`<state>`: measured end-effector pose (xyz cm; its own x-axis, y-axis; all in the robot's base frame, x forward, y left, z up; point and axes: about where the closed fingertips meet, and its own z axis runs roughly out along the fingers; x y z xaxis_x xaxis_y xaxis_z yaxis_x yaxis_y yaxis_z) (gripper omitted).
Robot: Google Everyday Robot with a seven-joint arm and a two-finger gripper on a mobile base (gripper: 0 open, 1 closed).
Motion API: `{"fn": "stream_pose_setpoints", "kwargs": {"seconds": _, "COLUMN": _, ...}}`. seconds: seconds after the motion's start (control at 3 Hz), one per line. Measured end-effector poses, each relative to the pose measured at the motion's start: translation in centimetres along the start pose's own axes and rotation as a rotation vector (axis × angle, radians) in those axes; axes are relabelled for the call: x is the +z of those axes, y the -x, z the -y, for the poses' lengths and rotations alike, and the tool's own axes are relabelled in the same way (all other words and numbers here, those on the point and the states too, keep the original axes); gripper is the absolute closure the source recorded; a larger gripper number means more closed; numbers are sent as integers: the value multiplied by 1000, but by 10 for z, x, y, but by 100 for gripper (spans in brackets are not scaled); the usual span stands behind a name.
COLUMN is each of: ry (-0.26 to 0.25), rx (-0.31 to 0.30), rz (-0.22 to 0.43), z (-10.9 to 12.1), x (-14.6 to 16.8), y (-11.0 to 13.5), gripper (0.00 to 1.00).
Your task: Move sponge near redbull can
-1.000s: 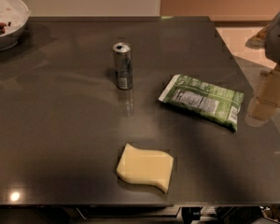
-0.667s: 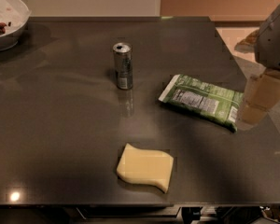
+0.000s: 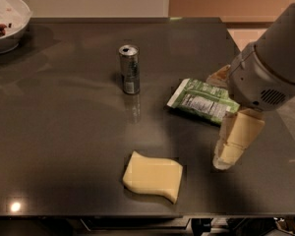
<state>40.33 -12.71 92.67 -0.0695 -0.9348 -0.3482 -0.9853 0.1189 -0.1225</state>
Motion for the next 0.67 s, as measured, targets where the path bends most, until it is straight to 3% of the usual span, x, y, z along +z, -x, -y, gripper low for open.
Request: {"fn": "stream_pose_setpoints", "kwargs": {"seconds": 0.67, "ry": 79, "rx": -95, "rz": 28, "z": -52, "x": 56, "y": 27, "gripper": 0}}
